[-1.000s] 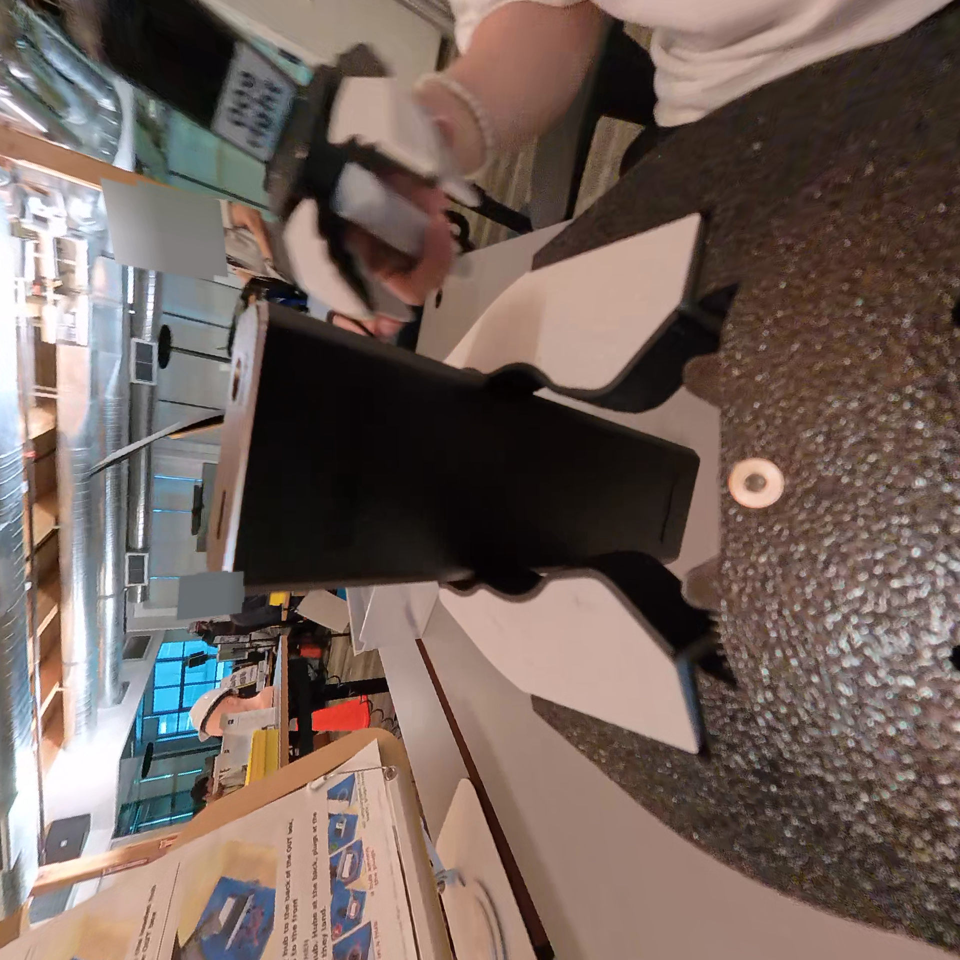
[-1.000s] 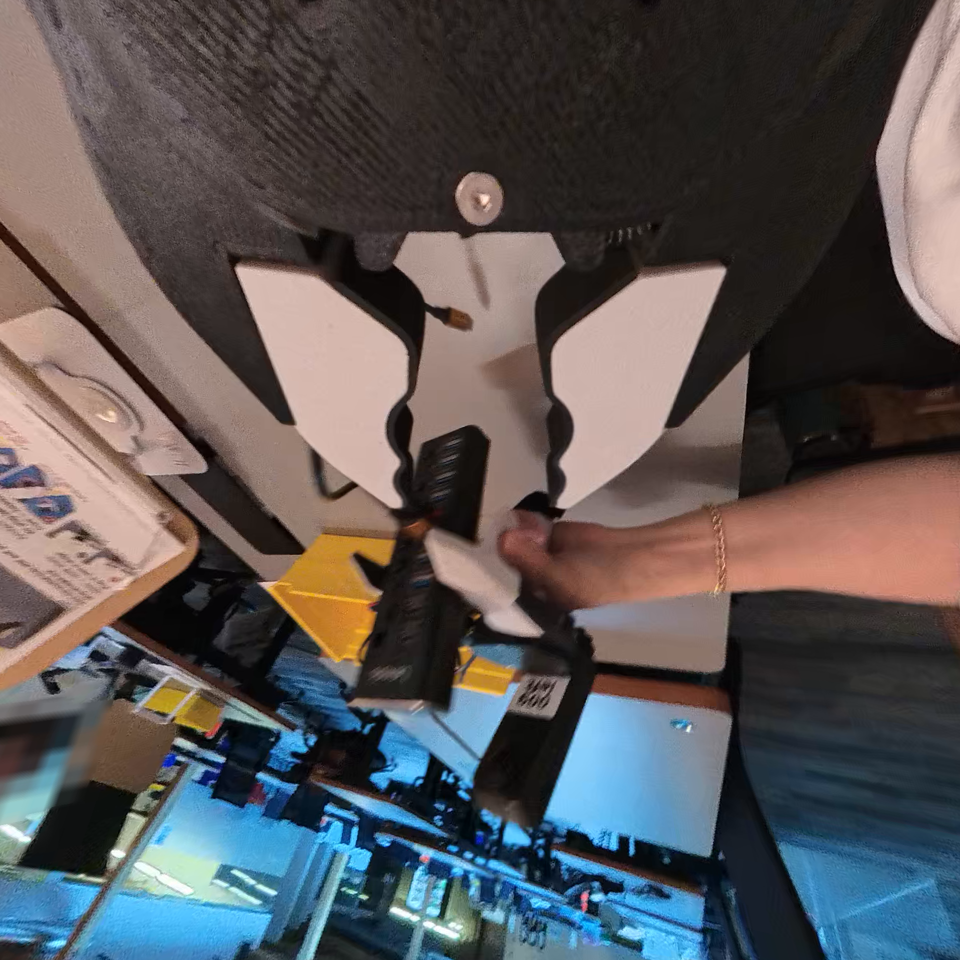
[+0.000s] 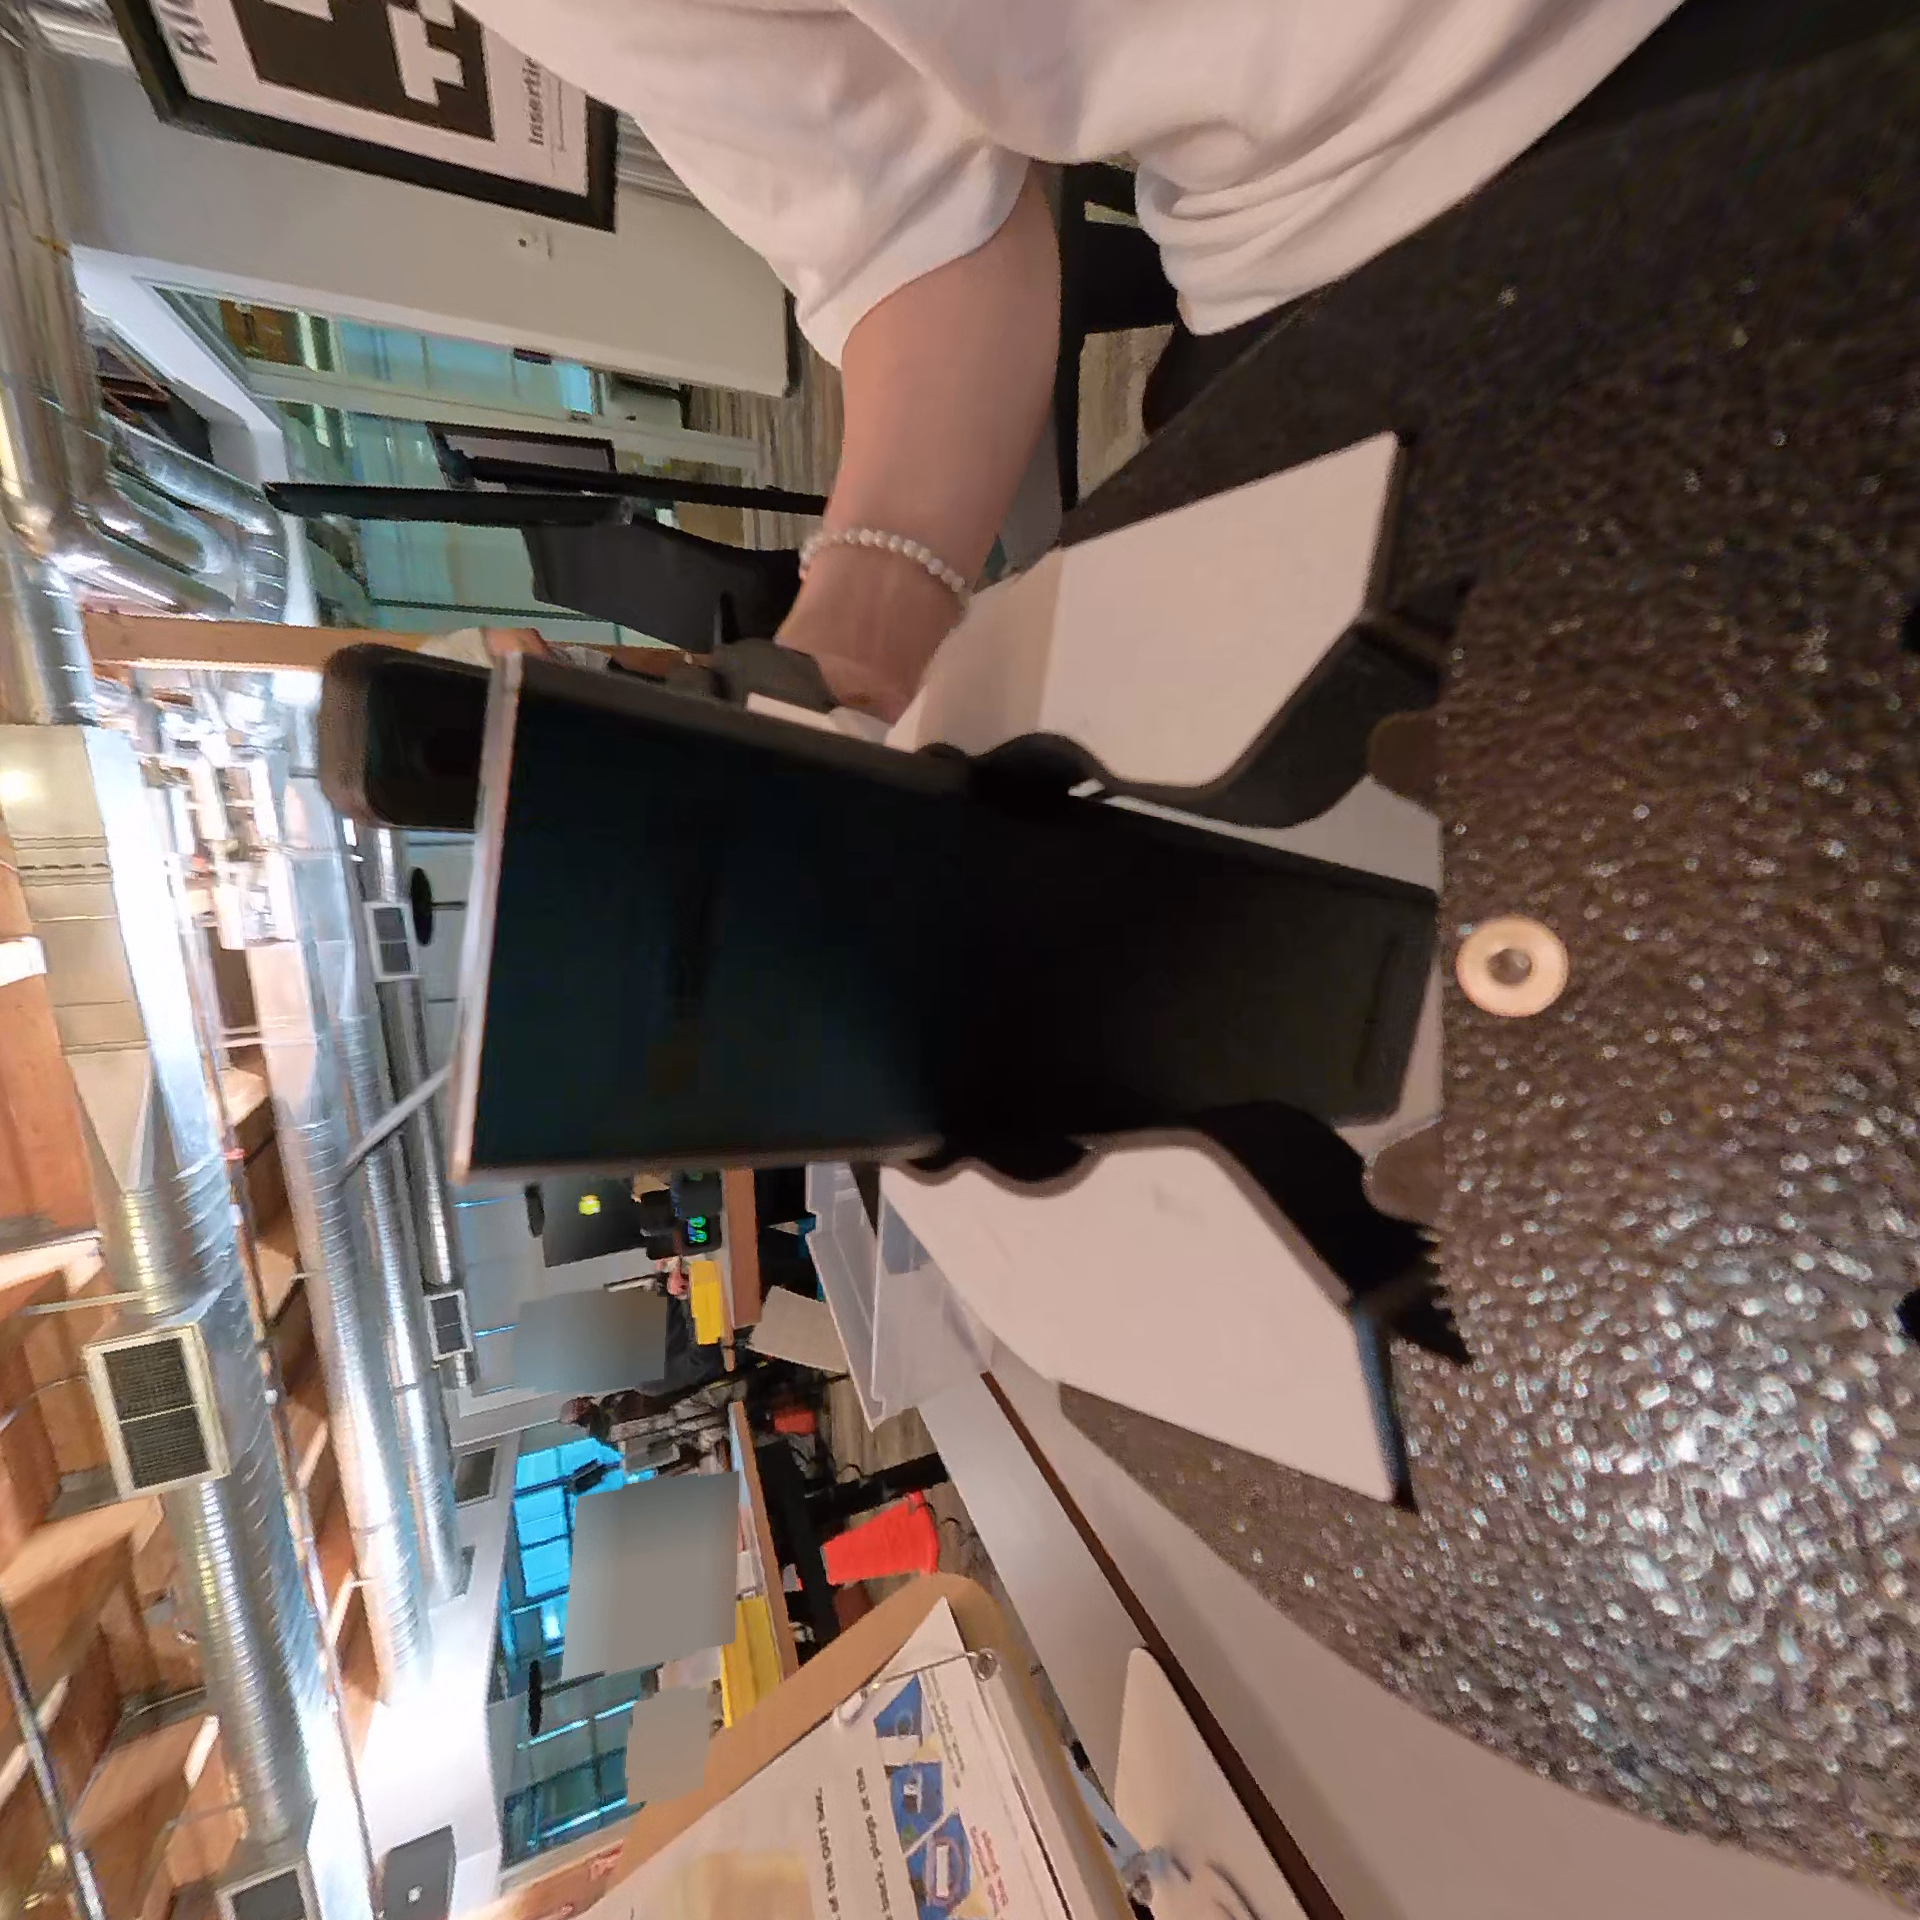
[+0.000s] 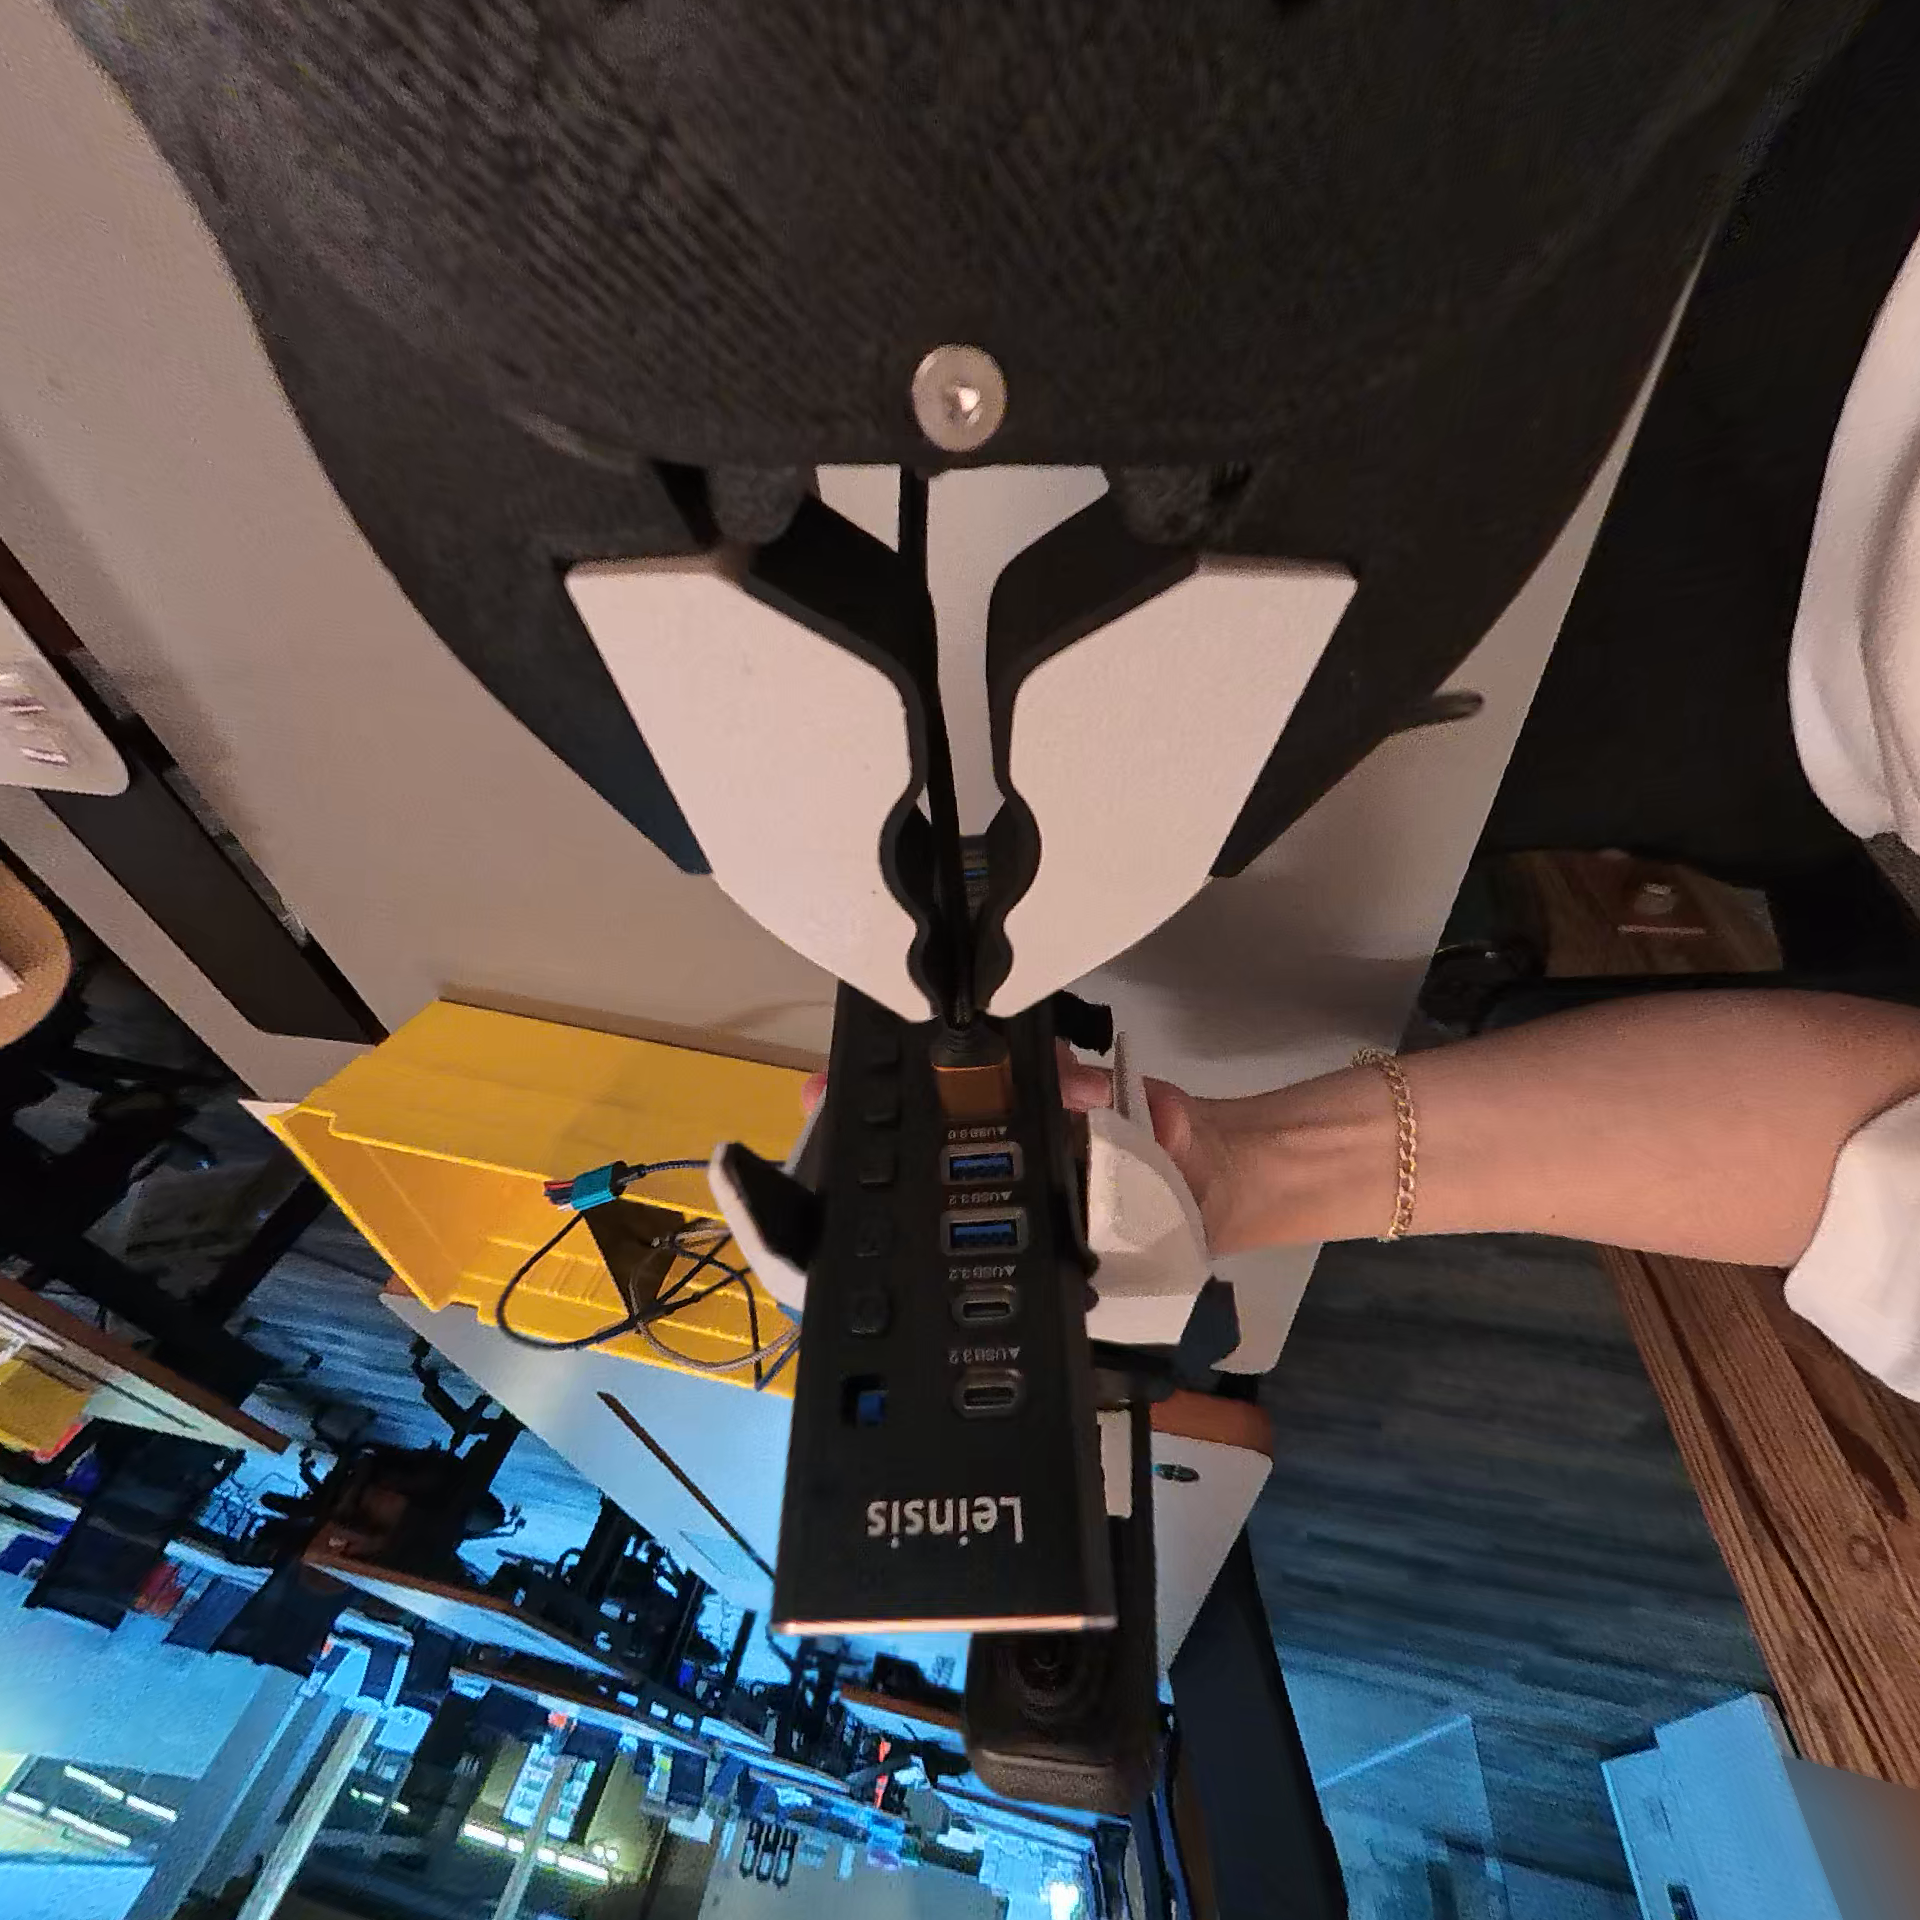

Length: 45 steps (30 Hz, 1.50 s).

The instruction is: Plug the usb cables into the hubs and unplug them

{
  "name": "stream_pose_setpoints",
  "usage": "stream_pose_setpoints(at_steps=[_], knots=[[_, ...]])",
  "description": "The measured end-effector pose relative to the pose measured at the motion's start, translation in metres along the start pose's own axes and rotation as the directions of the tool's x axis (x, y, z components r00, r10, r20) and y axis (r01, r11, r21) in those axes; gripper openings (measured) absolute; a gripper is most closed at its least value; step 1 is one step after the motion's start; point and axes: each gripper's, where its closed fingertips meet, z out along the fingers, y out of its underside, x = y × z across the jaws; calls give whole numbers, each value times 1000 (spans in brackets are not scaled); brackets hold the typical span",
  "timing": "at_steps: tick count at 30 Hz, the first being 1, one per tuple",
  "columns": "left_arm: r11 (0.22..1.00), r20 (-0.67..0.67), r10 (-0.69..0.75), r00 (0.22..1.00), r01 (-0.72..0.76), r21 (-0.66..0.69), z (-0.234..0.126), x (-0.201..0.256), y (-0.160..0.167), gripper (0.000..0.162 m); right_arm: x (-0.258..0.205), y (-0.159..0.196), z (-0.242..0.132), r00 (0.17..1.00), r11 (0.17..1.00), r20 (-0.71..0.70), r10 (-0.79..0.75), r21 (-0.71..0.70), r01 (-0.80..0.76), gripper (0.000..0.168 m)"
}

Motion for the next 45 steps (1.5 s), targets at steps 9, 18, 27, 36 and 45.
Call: stream_pose_setpoints(at_steps=[9, 18, 27, 36, 45], knots=[[995, 13, -46, 999, 47, -88, 7, 2, 14, 70, -3, 1, -7, 998, 998, 21, -53, -24, 54, 4], [985, -147, -170, 974, 170, -14, 5, 17, 16, 66, -14, -5, -13, 983, 998, 174, -55, 17, 53, 4], [951, -214, -307, 927, 306, -36, 22, 26, 31, 85, -13, -2, -10, 972, 998, 232, -36, 54, 24, 4], [983, 44, -43, 998, 50, -175, 20, -5, 52, 76, 5, 16, -4, 996, 993, 87, 27, -120, -16, 4], [962, 145, 32, 989, 9, -274, 16, -20, 58, 74, 15, 25, -4, 996, 971, -74, 39, -233, -55, 4]])
